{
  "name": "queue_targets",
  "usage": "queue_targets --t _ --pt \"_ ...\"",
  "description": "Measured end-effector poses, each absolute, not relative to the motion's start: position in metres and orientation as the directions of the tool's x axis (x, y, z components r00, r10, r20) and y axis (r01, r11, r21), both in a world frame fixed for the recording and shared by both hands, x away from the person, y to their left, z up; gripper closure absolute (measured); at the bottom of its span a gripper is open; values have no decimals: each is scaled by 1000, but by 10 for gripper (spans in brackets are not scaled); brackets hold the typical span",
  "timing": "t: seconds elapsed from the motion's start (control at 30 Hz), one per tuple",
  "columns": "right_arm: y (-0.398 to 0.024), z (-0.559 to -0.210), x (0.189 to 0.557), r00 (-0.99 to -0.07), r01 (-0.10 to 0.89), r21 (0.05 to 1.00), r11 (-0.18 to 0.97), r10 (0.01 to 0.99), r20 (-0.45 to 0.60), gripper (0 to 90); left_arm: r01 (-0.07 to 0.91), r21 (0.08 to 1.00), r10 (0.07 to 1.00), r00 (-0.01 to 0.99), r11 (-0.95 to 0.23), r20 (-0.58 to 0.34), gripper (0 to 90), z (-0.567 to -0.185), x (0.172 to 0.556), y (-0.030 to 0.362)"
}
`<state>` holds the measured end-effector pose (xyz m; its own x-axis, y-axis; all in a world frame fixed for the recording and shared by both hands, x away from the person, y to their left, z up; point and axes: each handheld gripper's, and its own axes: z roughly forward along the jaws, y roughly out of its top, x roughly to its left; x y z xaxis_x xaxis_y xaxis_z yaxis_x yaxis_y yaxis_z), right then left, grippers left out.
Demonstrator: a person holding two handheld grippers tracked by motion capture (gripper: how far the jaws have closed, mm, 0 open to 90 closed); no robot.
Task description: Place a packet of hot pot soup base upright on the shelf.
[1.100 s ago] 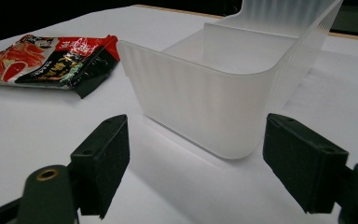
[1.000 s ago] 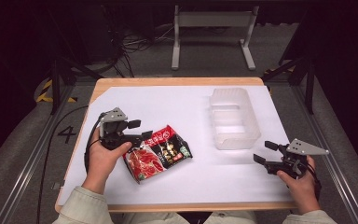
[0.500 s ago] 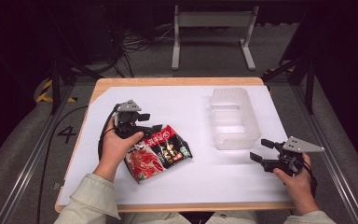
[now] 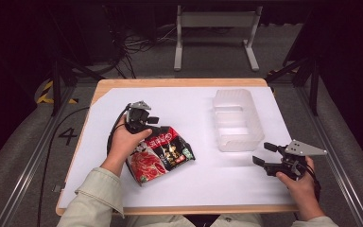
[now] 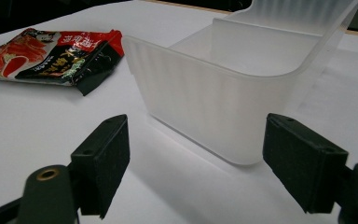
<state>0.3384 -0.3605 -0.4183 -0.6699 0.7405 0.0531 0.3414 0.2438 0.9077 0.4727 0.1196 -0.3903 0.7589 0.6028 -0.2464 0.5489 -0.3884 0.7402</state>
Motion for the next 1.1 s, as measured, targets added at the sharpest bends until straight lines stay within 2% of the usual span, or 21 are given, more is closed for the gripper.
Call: queue_targets --t 0.47,1.0,1.1 --pt "-363 -419 338 -669 342 908 244 742 53 229 594 702 627 731 -393 -268 345 -415 492 112" --pt "-364 -420 338 -669 345 906 246 741 53 228 616 640 600 746 -460 -287 352 -430 497 102" --pt "-364 -420 338 -670 346 905 248 741 53 228 639 610 614 732 -469 -294 332 -432 497 100"
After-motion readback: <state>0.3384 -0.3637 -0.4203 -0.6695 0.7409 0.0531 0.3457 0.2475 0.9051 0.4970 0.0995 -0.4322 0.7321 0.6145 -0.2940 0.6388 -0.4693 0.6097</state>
